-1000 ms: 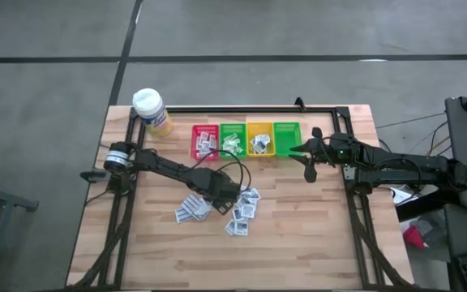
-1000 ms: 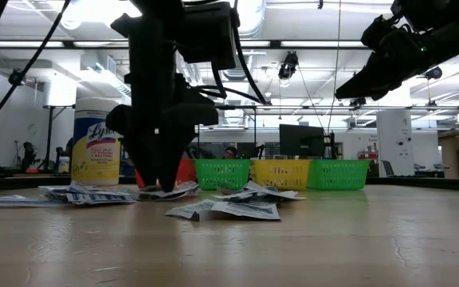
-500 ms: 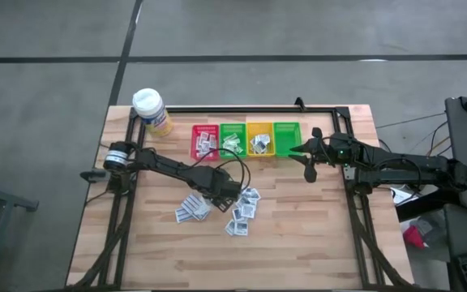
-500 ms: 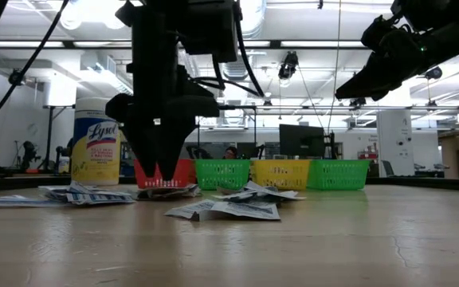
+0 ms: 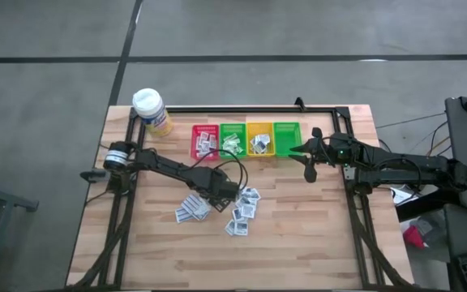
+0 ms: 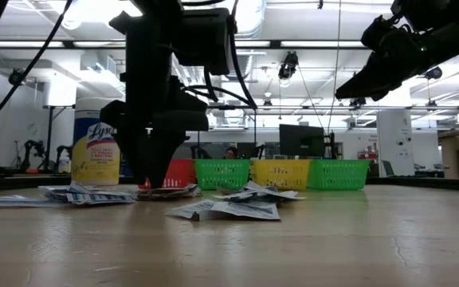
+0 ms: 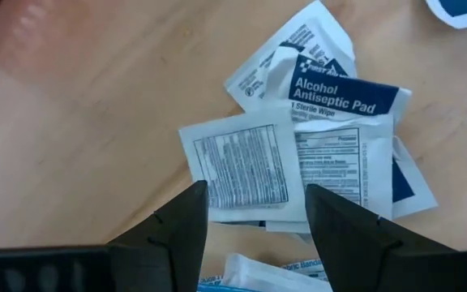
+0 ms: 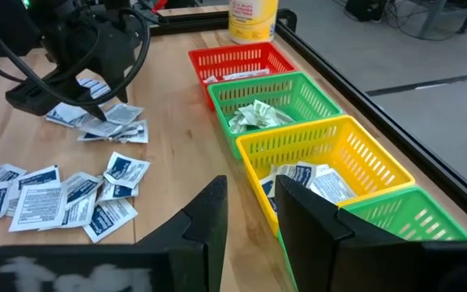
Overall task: Pick & Place First Aid Supplies
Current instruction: Put the alcohol pad into the yellow bin
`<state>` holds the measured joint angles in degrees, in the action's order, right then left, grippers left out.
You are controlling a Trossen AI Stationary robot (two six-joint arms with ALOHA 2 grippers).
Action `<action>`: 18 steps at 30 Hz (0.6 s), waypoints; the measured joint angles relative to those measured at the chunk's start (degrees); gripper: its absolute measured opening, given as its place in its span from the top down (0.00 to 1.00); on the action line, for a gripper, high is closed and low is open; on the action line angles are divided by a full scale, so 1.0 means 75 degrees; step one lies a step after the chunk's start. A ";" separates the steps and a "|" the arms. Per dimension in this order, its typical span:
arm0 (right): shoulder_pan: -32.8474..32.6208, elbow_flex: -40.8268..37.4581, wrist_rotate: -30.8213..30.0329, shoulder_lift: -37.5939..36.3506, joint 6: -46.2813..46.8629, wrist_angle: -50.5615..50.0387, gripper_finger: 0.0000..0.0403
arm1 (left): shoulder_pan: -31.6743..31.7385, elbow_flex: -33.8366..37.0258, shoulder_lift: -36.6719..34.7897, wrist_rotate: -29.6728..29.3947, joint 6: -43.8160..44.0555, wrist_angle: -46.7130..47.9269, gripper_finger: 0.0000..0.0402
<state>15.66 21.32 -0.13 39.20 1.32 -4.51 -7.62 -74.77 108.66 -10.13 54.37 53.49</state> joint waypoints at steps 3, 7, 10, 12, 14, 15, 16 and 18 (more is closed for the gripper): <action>0.0000 0.0000 -0.0001 0.0000 0.0000 -0.0001 0.75 | 0.0010 0.0007 0.0001 -0.0035 0.0006 -0.0059 0.50; 0.0000 0.0000 -0.0001 0.0000 0.0006 0.0002 0.73 | 0.0020 0.0018 0.0003 -0.0078 0.0009 -0.0193 0.50; 0.0000 0.0000 0.0000 0.0000 0.0015 0.0002 0.73 | 0.0030 0.0149 0.0052 -0.0208 0.0027 -0.0195 0.50; 0.0000 0.0000 0.0002 0.0000 0.0026 0.0002 0.72 | 0.0041 0.0266 0.0110 -0.0126 0.0080 -0.0252 0.50; 0.0001 0.0000 -0.0001 0.0000 0.0030 0.0002 0.72 | 0.0055 0.0370 0.0141 0.0008 0.0113 -0.0341 0.50; 0.0000 0.0000 0.0002 0.0000 0.0029 0.0002 0.72 | 0.0056 0.0422 0.0157 0.0061 0.0153 -0.0373 0.50; 0.0000 0.0000 0.0001 0.0000 0.0029 0.0002 0.72 | 0.0061 0.0453 0.0173 0.0095 0.0192 -0.0384 0.50; 0.0003 0.0000 0.0000 0.0000 0.0029 0.0005 0.72 | 0.0059 0.0473 0.0175 0.0084 0.0242 -0.0392 0.50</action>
<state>15.68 21.32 -0.13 39.20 1.54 -4.47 -7.18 -71.22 109.98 -9.50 56.18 50.54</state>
